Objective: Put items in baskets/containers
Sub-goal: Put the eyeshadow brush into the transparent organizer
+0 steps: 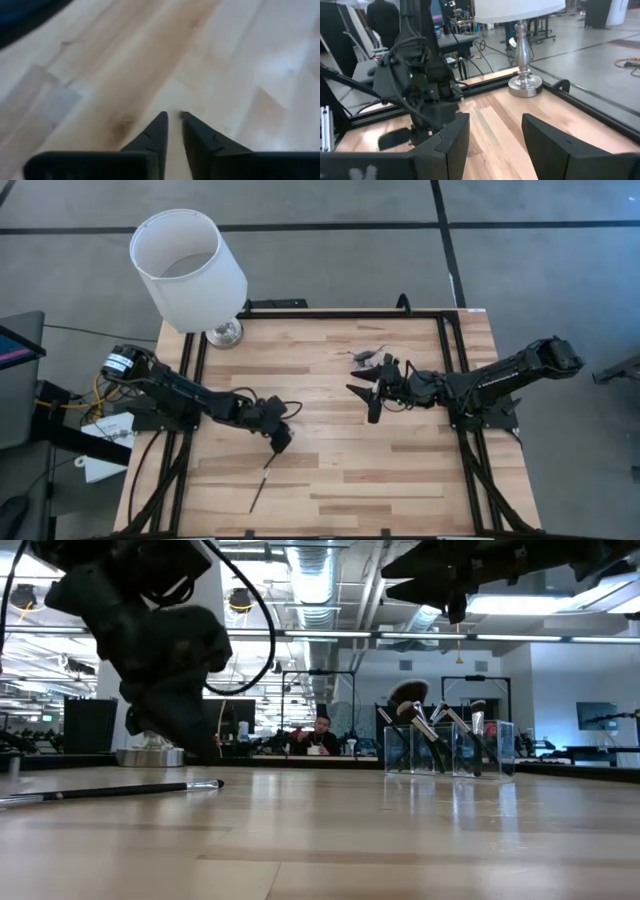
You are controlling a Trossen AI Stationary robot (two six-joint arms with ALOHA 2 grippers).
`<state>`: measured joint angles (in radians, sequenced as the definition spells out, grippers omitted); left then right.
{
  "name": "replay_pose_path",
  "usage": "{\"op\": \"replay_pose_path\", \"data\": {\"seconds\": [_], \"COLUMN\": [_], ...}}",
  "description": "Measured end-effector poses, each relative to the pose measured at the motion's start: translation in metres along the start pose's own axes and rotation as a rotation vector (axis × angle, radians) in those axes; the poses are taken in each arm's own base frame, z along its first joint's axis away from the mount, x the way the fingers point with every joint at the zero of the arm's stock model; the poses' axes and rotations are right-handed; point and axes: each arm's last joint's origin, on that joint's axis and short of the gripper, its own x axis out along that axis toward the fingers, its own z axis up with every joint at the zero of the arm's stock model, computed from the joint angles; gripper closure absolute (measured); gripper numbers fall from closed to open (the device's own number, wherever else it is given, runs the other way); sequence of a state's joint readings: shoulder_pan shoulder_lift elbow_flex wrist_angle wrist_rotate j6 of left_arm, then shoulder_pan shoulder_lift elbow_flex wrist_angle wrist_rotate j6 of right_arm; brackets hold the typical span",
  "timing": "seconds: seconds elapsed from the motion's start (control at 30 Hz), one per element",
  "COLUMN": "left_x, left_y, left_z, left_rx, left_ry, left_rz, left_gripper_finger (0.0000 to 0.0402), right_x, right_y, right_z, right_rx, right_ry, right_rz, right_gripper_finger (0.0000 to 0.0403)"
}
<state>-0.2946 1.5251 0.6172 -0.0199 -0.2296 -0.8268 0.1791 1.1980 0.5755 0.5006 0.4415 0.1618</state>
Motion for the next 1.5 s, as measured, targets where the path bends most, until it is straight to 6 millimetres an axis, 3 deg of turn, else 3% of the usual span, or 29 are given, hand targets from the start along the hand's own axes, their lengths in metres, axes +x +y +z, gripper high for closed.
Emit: {"op": "replay_pose_path", "data": {"seconds": [0.27,0.5,0.83,1.07,1.3,1.5], "left_x": [-0.011,-0.006,0.022,0.035,0.043,0.043], "left_y": [-0.019,-0.027,-0.029,-0.027,-0.029,-0.030], "left_z": [-0.015,-0.037,-0.048,-0.066,-0.095,-0.100], "left_rx": [0.067,0.161,0.149,0.096,0.105,0.112], "left_ry": [0.015,-0.117,-0.155,-0.253,-0.369,-0.402], "left_rz": [-0.081,0.067,0.085,0.188,0.251,0.256], "left_gripper_finger": [0.0285,0.0277,0.0277,0.0296,0.0344,0.0389], "right_x": [0.000,0.002,0.003,0.004,0.004,0.004], "right_y": [-0.001,-0.004,-0.009,-0.009,-0.010,-0.010], "right_z": [0.000,0.001,0.001,0.000,-0.001,-0.001], "right_rx": [-0.012,-0.011,-0.009,-0.014,-0.022,-0.022], "right_ry": [-0.001,-0.003,-0.004,0.007,0.024,0.024], "right_rz": [-0.003,-0.017,-0.039,-0.042,-0.044,-0.044], "right_gripper_finger": [0.0230,0.0230,0.0230,0.0230,0.0230,0.0230]}}
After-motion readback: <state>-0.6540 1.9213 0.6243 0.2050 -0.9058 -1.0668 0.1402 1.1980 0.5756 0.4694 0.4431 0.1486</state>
